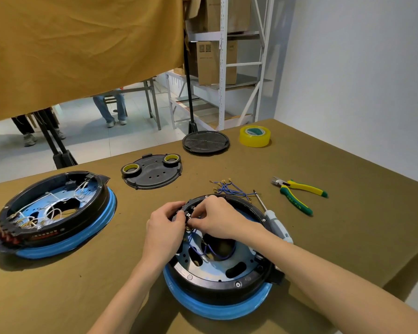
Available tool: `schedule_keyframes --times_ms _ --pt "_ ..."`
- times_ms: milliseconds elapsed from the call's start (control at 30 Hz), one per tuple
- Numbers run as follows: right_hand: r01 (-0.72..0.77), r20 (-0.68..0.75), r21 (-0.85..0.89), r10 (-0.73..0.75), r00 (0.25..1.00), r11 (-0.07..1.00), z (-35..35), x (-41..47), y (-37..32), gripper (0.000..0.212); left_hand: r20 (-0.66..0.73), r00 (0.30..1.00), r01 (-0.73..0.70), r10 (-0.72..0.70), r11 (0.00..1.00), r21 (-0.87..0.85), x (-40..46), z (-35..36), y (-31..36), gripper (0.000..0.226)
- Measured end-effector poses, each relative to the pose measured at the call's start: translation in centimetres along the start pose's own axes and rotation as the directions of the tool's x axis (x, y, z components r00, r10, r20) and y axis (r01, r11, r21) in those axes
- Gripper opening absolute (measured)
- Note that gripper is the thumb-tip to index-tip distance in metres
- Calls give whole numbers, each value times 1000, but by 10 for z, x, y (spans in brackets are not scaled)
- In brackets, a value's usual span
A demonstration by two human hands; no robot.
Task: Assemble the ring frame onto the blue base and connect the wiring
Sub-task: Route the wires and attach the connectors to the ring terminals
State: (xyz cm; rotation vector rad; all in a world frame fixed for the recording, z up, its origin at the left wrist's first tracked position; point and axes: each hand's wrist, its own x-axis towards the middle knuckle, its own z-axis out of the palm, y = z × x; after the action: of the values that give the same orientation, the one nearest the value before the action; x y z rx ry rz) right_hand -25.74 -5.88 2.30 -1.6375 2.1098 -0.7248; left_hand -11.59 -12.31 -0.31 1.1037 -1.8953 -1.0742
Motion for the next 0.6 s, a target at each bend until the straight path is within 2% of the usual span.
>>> schedule_keyframes --times_ms 600 --pt "95 -79 10 -94 992 995 3 1 18 11 -58 998 -4 9 995 97 0 -1 2 26"
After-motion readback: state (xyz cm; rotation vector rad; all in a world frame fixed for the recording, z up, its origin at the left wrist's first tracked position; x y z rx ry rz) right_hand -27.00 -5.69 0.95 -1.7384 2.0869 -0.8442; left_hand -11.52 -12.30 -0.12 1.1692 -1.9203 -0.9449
